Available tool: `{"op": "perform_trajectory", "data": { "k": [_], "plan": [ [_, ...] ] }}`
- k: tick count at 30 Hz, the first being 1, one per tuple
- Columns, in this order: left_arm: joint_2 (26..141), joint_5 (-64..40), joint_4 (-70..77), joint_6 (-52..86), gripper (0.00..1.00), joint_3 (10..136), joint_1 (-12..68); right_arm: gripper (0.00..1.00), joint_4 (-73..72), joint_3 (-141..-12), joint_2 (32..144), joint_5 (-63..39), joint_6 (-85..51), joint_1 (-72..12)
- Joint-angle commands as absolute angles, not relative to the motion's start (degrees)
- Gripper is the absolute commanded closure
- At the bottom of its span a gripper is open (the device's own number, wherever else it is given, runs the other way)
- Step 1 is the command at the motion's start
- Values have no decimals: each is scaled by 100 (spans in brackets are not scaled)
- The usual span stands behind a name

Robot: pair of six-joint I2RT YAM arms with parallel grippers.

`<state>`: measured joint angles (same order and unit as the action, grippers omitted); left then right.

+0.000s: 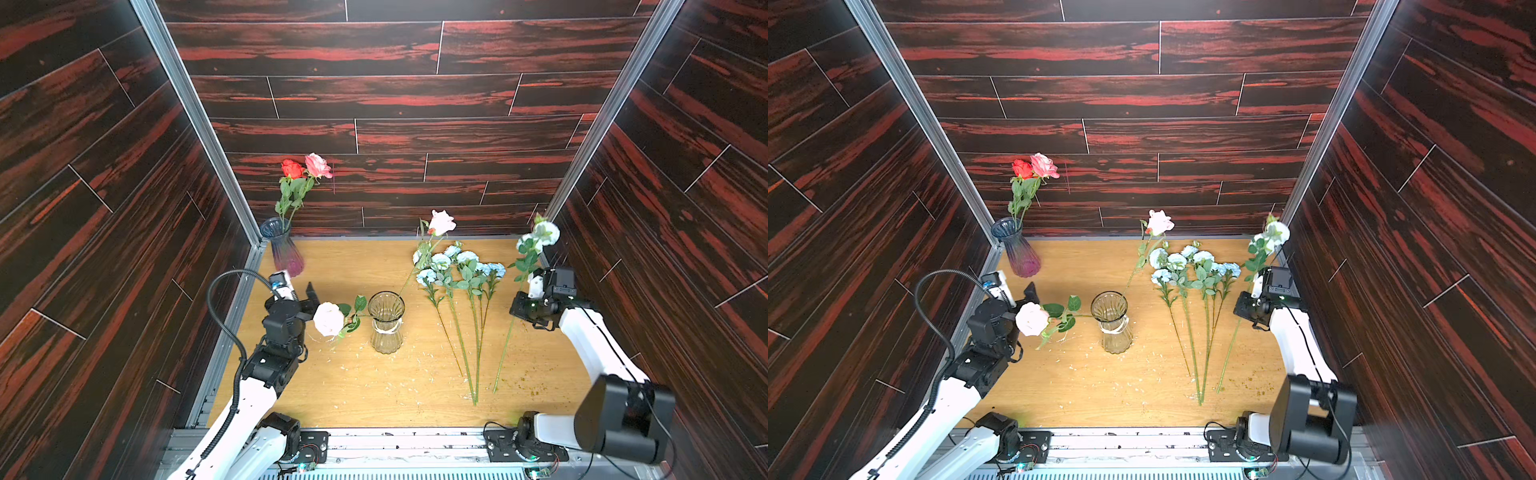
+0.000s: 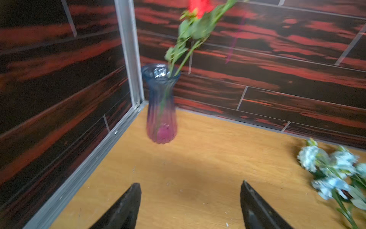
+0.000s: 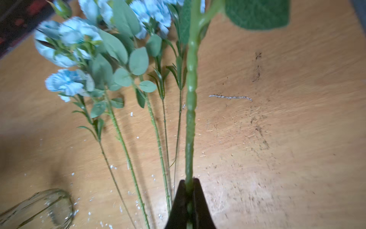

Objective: Pick out blue flowers from the vase
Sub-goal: Place the flower at the center of the board.

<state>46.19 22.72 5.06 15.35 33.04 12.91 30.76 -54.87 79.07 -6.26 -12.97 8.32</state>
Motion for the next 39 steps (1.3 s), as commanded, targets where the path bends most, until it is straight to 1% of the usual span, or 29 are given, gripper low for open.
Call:
{"op": "perform_trajectory", "data": {
  "k": [1, 6, 9, 19, 24, 32, 34, 37, 39],
  "plan": [
    [4543, 1881, 1054, 1953, 20, 3278, 1134, 100, 2643, -5348, 8301, -930, -1223, 905],
    [4492, 1863, 1178, 1906, 20, 3182, 1134, 100, 2628, -5525, 9054, -966, -1182, 906],
    [4474, 1864, 1195, 1877, 20, 3164, 1134, 100, 2644, -5628, 9323, -934, -1134, 905],
    [4516, 1727, 1246, 1890, 21, 3163, 1134, 100, 2796, -5783, 9827, -951, -1059, 875],
    [4587, 1684, 1215, 1890, 21, 3214, 1134, 100, 3068, -5967, 10177, -654, -981, 607],
    [4717, 1592, 1173, 1890, 21, 3291, 1129, 90, 3177, -5915, 10082, -511, -1028, 581],
    [4768, 1558, 1145, 1887, 21, 3333, 1134, 84, 3163, -5889, 10042, -518, -1041, 580],
    [4829, 1521, 1094, 1881, 21, 3379, 1134, 73, 3151, -5880, 10072, -552, -1046, 569],
    [4851, 1496, 1081, 1876, 21, 3401, 1134, 69, 3099, -5848, 9988, -556, -1061, 524]
  ]
}}
